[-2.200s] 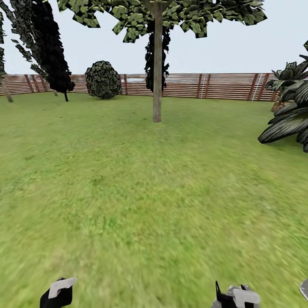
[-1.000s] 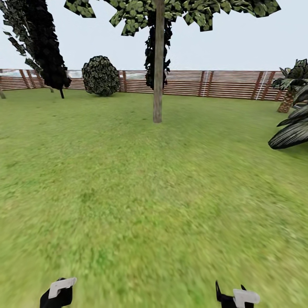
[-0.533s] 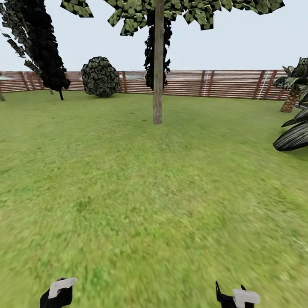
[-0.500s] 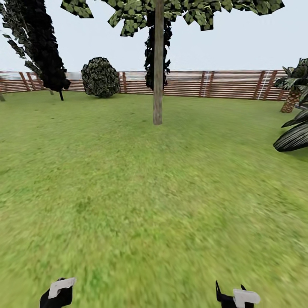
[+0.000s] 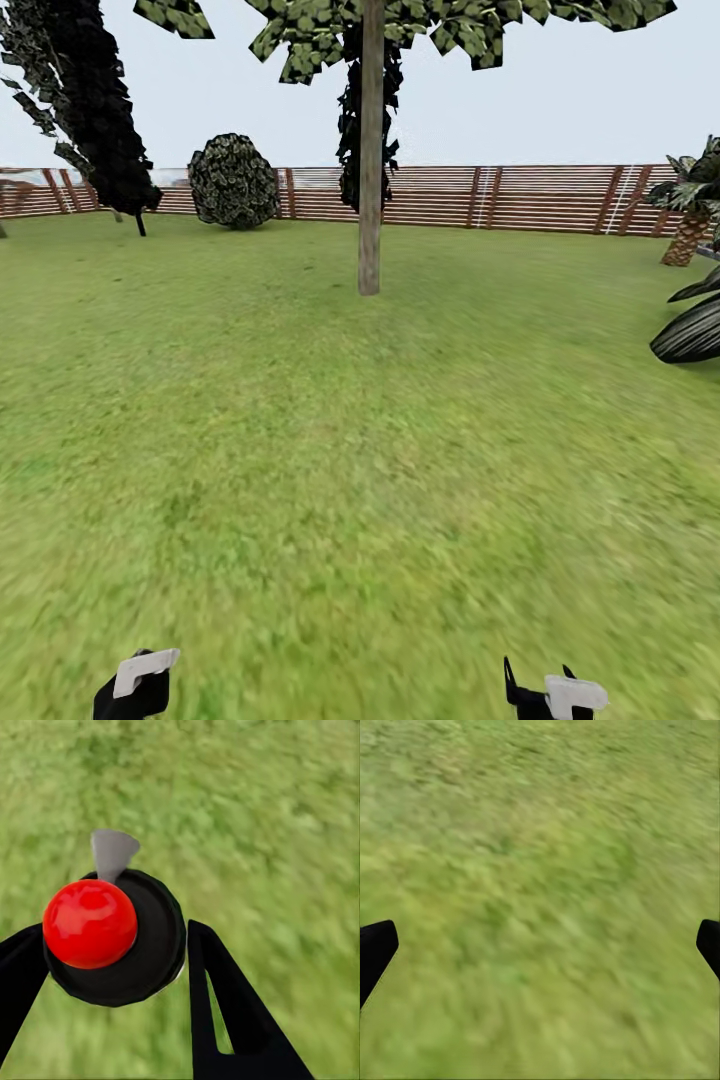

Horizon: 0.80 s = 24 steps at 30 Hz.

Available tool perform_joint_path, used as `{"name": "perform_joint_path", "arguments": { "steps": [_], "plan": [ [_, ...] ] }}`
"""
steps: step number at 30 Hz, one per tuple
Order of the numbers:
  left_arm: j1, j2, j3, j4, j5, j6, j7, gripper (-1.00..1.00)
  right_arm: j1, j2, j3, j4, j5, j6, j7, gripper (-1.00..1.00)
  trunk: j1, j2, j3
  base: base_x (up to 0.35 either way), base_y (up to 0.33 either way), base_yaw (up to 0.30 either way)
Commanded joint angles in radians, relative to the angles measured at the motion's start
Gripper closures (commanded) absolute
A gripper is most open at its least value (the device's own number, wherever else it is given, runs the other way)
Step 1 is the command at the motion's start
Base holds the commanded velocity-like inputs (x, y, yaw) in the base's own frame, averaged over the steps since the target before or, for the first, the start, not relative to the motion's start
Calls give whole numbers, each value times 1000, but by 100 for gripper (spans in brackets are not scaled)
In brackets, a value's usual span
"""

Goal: In the garden, pick up the pesticide atomizer on the floor and spray pesticide onto both trees until each tree trunk is fully covered.

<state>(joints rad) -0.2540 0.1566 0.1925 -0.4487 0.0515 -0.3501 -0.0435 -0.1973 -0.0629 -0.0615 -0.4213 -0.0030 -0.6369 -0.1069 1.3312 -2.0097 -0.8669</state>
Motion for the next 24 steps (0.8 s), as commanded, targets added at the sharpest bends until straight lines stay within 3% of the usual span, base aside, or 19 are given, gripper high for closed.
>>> {"name": "perform_joint_path", "arguments": {
  "steps": [1,24],
  "plan": [
    [-1,0,2,1,5,-3,-4,100,-1,0,0,0,0,-3,-2,-100,0,0,-1,339,0,0],
    [-1,0,1,1,5,-3,-4,100,-1,0,-1,1,0,-3,-3,-100,0,0,-1,339,0,0]
  ]
}}
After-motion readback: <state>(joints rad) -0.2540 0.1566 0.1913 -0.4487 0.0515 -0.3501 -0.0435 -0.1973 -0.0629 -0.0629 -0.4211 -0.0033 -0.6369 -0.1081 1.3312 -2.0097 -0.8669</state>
